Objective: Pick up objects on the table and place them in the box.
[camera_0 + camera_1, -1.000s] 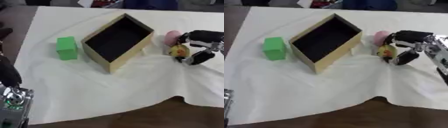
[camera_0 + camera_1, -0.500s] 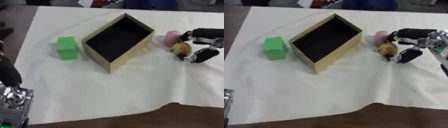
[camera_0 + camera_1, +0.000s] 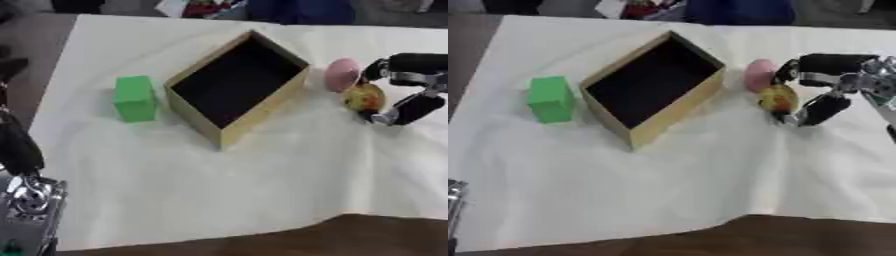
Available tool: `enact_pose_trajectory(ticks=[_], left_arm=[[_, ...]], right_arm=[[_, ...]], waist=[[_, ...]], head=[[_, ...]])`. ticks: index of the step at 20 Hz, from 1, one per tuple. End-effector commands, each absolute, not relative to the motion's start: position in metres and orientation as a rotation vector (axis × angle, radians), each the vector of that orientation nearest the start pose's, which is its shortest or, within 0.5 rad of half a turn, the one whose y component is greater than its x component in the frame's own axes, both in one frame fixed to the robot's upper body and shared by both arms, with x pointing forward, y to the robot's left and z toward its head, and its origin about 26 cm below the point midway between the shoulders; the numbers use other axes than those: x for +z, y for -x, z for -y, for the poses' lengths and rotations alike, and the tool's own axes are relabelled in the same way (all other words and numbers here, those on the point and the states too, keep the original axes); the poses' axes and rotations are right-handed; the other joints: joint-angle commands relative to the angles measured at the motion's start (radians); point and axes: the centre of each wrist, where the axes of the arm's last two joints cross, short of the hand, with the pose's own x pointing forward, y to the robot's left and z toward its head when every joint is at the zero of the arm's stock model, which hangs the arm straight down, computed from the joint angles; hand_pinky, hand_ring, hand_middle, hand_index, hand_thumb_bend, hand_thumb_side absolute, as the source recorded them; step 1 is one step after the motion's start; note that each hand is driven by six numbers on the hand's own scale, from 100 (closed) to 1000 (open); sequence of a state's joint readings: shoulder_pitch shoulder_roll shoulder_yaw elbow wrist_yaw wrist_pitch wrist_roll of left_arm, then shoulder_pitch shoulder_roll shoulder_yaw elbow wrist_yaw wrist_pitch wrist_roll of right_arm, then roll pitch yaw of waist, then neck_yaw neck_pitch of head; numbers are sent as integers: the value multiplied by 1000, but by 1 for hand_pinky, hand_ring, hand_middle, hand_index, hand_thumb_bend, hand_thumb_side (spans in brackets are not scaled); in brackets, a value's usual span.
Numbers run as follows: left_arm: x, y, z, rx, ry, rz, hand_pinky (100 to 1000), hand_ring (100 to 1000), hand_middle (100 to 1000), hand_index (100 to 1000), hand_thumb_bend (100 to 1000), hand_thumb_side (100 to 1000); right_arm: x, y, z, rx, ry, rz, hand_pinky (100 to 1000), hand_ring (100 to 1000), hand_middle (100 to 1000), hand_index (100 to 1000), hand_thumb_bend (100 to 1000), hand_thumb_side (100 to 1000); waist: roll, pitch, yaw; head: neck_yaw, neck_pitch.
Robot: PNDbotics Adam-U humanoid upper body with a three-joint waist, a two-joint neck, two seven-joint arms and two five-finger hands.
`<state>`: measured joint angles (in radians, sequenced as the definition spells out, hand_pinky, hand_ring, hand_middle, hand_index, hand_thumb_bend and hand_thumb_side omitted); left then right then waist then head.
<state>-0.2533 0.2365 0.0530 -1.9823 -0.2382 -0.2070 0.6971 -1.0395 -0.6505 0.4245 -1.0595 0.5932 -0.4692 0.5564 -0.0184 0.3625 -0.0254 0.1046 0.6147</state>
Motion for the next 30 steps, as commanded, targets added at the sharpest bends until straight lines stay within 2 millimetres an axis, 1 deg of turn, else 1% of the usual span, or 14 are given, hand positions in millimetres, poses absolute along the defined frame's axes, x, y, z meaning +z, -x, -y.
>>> enact_pose_trajectory(ticks=[1,3,6,9,12,14,15,17,19,20,21,26,27,30], left_arm=[[186,-296,-264,421,-683,2522,753,618,626,820,241,1000],[186,-296,-264,420,-684,2522,753,618,626,820,242,1000],[186,-296,-264,421,-683,2522,753,617,626,820,242,1000],[186,-296,-264,422,-683,2522,752,617,625,819,243,1000],[186,-296,-264,423,-684,2522,752,617,624,820,242,1000],[186,-296,-264,422,-684,2521,752,617,624,820,242,1000],[186,-296,-264,422,-683,2521,752,617,624,820,242,1000],[186,-296,-264,422,-684,2521,752,617,624,820,242,1000],[186,-296,-264,422,-684,2520,752,617,624,820,241,1000],[186,-296,-264,422,-683,2519,752,617,624,820,241,1000],[186,-296,-264,422,-683,2519,753,617,624,820,241,1000],[186,-296,-264,421,-683,2519,752,617,624,820,241,1000],[186,-296,-264,421,-682,2519,752,617,623,820,239,1000],[186,-296,-264,421,-682,2519,752,617,623,820,238,1000]], right_arm=[[289,-461,287,2002,768,1502,822,805,622,753,148,461],[290,-461,287,2000,765,1503,821,802,611,745,131,415],[291,-461,288,1999,761,1500,825,807,627,759,121,511],[290,-461,289,2003,749,1483,828,809,630,763,100,561],[291,-461,289,2002,736,1474,829,809,627,762,100,573],[291,-461,289,2002,729,1467,835,815,642,774,100,629],[290,-461,289,2005,724,1459,835,815,642,773,100,630],[290,-461,290,2011,714,1444,840,822,657,784,100,705],[289,-461,290,2022,702,1427,844,824,663,791,100,749],[289,-462,290,2025,697,1422,844,823,662,791,100,752],[289,-462,290,2027,691,1417,848,827,672,803,100,798],[290,-461,290,2033,674,1404,849,828,675,806,100,805],[290,-461,290,2033,673,1402,852,830,679,810,100,824],[289,-462,289,2042,669,1393,850,829,676,806,100,799]], waist=[[-1,-28,-2],[-1,-28,-2],[-1,-28,-3],[-1,-27,-3],[0,-27,-2],[0,-27,-2],[0,-27,-3],[0,-26,-3],[0,-25,-3],[0,-25,-3],[0,-24,-3],[0,-24,-3],[0,-24,-3],[1,-22,-3]], head=[[3,-9],[4,-9],[3,-9],[4,-10],[3,-9],[3,-9],[3,-10],[3,-10],[3,-10],[3,-10],[3,-10],[3,-11],[3,-11],[3,-11]])
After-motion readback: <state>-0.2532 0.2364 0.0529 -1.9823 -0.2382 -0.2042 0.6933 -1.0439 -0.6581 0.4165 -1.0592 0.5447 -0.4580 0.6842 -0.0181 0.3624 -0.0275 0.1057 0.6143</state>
